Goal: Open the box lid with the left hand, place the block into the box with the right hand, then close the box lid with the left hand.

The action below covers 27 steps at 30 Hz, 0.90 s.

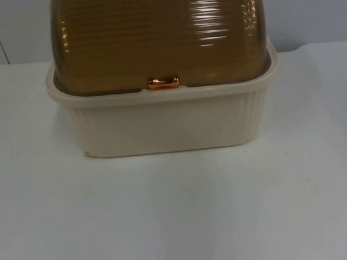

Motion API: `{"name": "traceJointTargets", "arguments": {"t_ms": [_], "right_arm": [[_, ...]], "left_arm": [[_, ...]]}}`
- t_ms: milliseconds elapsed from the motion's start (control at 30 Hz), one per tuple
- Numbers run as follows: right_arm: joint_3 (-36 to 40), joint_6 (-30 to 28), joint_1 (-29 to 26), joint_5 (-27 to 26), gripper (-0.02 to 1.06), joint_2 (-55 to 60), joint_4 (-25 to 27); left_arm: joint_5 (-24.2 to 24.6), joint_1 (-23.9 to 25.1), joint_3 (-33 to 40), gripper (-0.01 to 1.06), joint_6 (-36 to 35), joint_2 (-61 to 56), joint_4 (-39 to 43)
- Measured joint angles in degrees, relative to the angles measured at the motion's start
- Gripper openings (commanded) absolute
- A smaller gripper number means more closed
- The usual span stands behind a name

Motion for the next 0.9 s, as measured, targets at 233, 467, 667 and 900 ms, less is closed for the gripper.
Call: {"name": "traceJointTargets", "arguments": {"t_ms": [233,467,667,900], "right_arm": [[0.0,0.0,0.0,-1.68,1.04,0.0,-0.86],[0.0,0.0,0.0,-3.38,1.04,0.0,-1.54],[0.0,0.0,0.0,-3.54,1.04,0.35,-1.83],[3.09,1.97,0.0,-1.67,1.04,5.41,-1.91]], "left_arm": [[-0.98,0.0,-0.24,1.05,0.0,-0.74,0.0],[-0.93,0.0,-0.24,1.05,0.0,-0.73,-0.26],[1.78,0.0,-0.24,1.05,0.0,-1.11,1.45],[-2.56,0.0,2.61,1.05,-3.56,-6.88,11.03]]}}
